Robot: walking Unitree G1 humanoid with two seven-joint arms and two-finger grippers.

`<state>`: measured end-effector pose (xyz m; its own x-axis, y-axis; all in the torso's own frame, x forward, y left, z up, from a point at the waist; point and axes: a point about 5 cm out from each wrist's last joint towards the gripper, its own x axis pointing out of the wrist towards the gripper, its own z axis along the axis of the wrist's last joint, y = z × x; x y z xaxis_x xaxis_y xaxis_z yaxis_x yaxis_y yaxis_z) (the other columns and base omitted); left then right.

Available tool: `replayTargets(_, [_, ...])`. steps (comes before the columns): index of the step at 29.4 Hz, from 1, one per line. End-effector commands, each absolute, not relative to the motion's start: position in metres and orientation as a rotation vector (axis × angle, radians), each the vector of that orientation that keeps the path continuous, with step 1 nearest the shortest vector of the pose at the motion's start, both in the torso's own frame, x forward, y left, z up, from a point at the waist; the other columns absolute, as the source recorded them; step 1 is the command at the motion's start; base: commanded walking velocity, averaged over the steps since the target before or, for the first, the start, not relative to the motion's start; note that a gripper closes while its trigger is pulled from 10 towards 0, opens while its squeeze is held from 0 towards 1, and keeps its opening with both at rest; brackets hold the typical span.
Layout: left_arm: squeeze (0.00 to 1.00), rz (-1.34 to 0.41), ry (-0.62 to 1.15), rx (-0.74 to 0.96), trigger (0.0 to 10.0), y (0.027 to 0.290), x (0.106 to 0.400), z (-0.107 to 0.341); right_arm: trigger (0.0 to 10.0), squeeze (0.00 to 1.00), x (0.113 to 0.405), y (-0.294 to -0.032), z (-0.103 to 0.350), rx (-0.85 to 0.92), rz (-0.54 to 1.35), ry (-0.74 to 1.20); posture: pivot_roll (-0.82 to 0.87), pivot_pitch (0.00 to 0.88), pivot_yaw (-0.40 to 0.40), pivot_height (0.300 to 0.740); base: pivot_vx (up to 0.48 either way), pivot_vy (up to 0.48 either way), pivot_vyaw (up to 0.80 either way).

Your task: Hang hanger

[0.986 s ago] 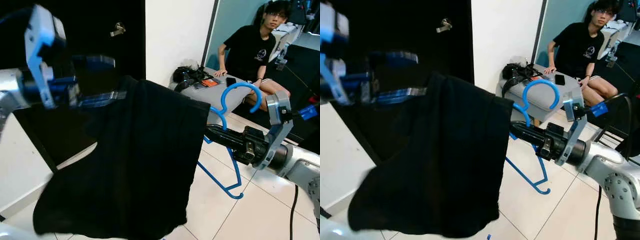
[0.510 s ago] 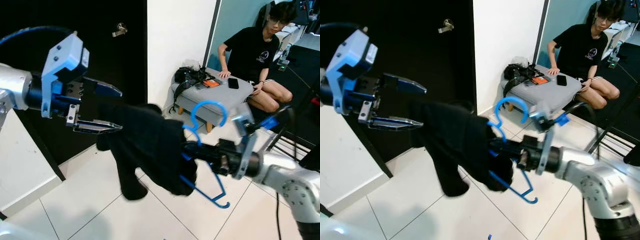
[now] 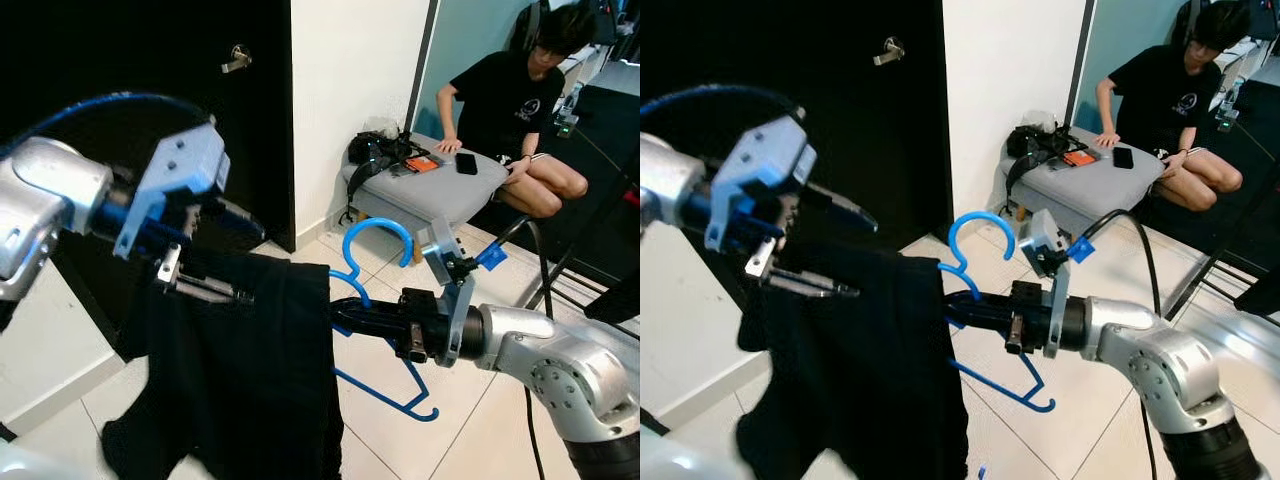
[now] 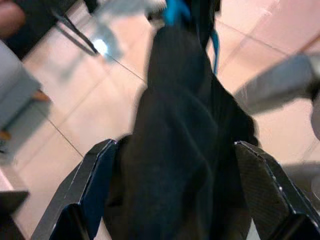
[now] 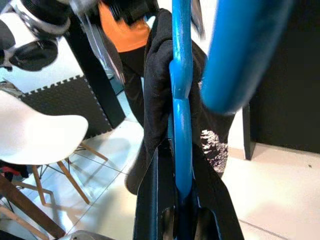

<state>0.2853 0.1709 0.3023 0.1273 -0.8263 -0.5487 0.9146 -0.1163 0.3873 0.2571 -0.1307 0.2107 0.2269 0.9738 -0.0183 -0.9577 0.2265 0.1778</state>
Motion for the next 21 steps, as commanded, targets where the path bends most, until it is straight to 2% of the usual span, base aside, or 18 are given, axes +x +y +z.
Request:
replayTargets(1, [0.00,-1.494,0.182,0.857,9.0,0.170,0.285,0.295,10.0,0.00,0.255,-0.125,0.224,0.107,1.374,0.053,0.05,0.000,0.035,0.740,0.000,0.000,0.00])
replayTargets(2, [0.00,-1.494,0.182,0.857,9.0,0.170,0.285,0.295,10.0,0.00,0.255,-0.125,0.224,0.107,1.374,0.053,0.05,0.000,0.035,0.740,0.000,0.000,0.00])
replayTargets(3, [0.00,-1.490,0.199,0.872,6.1,0.170,0.285,0.292,10.0,0.00,0.255,-0.124,0.226,0.104,1.377,0.047,0.05,0.000,0.036,0.740,0.000,0.000,0.00])
replayTargets(7, [0.00,-1.480,0.214,0.892,6.1,0.171,0.287,0.290,10.0,0.00,0.255,-0.123,0.227,0.102,1.380,0.040,0.05,0.000,0.036,0.740,0.000,0.000,0.00])
replayTargets(8, [0.00,-1.476,0.232,0.902,0.0,0.171,0.288,0.287,10.0,0.00,0.255,-0.123,0.230,0.098,1.386,0.029,0.05,0.000,0.038,0.740,0.000,0.000,0.00])
replayTargets(21, [0.00,-1.504,0.227,0.843,0.0,0.168,0.292,0.283,10.0,0.00,0.256,-0.122,0.231,0.031,1.375,0.013,0.04,0.000,0.044,0.740,0.000,0.000,0.00])
